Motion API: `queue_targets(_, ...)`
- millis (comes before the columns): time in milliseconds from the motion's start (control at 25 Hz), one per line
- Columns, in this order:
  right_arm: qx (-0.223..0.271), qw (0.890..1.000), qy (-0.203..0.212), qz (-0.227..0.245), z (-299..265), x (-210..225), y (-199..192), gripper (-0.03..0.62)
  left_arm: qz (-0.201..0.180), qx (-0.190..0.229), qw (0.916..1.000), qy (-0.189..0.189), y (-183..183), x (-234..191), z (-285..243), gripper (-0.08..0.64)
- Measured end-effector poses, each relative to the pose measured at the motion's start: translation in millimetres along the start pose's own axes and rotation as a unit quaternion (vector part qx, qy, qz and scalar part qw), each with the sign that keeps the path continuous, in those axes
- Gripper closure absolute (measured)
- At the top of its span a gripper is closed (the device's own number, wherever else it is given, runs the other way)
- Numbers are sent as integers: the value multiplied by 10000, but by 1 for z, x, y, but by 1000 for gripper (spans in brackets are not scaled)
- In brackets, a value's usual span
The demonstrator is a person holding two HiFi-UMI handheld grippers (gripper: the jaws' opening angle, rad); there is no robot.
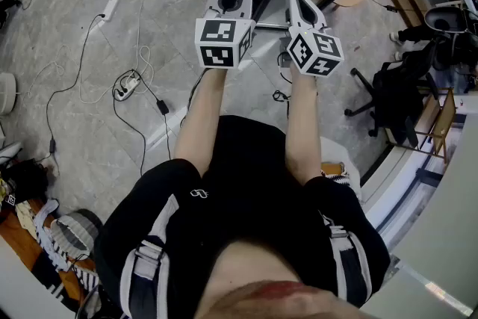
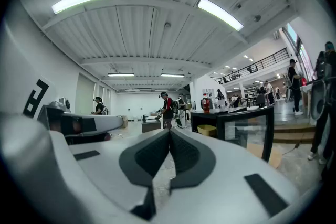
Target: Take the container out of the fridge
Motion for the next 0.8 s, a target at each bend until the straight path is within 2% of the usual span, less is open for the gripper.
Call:
queue_targets(200, 13, 10000, 50, 12, 0, -3, 1, 580, 17, -1, 10000, 40, 0, -3, 3, 550)
queue_targets(400, 282, 9991, -312, -14, 5, 1, 3, 580, 63, 103, 9998, 134, 0, -10, 4, 551)
queue_targets(800, 156, 9988, -431, -165, -11, 24, -8, 580, 120, -88, 9998, 135, -13, -23, -17, 551)
Point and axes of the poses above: the fingertips, and each gripper's own axes: z backward along the fingers, x to its right, y out of its top, the point moved 9 cm from there along z, backward along the fingers, and after that the axes turned 8 degrees about x, right-handed, at the moved point
